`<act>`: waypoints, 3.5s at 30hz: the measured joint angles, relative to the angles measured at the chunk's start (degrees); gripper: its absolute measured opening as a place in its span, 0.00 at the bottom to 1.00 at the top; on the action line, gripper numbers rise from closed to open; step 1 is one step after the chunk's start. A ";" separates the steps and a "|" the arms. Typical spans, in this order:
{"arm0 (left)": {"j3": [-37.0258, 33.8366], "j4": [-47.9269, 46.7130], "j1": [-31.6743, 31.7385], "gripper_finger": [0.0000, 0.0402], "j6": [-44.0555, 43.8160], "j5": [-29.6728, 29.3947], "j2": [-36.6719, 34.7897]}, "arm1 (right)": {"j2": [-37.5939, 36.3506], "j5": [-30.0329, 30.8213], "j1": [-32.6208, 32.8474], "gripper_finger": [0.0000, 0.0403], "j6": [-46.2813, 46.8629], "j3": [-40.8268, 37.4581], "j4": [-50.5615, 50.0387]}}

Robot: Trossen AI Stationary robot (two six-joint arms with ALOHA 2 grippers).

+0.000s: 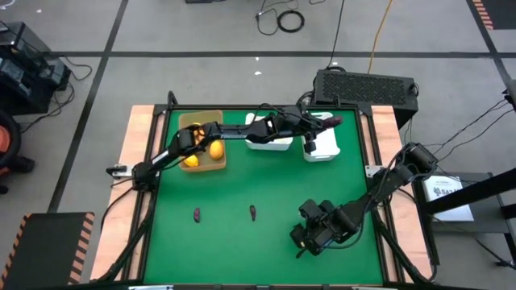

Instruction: Sort produce into baskets

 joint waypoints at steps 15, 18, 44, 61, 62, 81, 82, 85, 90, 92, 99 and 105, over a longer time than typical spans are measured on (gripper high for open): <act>-0.02 1.05 0.02 0.67 -0.07 -1.77 0.00 | 0.00 0.02 0.00 0.70 0.00 -0.02 3.45; -0.08 -0.90 -0.02 0.68 -0.16 -3.28 -0.69 | 0.00 0.02 0.00 0.70 0.00 -0.02 3.53; -0.02 -80.23 -9.14 0.68 -10.27 -1.07 -21.82 | 0.00 9.03 -0.11 0.70 -20.81 -0.04 10.68; -32.24 -71.62 -35.97 0.68 -35.56 -0.99 -44.68 | 4.99 10.62 5.50 0.70 -24.04 -0.07 16.92; -35.03 -67.62 -38.16 0.68 -38.04 -2.21 -46.90 | 5.34 10.66 5.78 0.70 -24.04 -0.09 17.05; -52.00 -74.31 -46.26 0.68 -81.50 -13.51 -49.27 | 7.63 8.92 6.97 0.70 -22.63 -0.04 24.80; -52.52 -75.24 -46.56 0.68 -83.46 -12.76 -49.29 | 7.63 8.90 7.09 0.70 -23.29 -0.04 25.07; -54.38 -75.44 -47.54 0.68 -86.34 -10.04 -49.27 | 7.63 8.98 7.13 0.70 -24.32 -0.04 25.30; -59.48 -69.40 -48.37 0.68 -87.76 -8.30 -49.27 | 7.63 9.03 7.18 0.70 -24.07 -0.04 25.30; -61.89 -66.13 -48.39 0.68 -88.12 -5.73 -49.27 | 7.63 8.97 7.46 0.70 -24.06 -0.04 25.30; -68.00 -60.64 -48.41 0.68 -91.40 -5.45 -49.27 | 7.63 8.85 8.07 0.70 -24.21 -0.04 25.26; -71.14 -55.11 -48.41 0.68 -91.34 -4.26 -49.56 | 7.63 8.85 8.04 0.70 -24.24 -0.04 25.22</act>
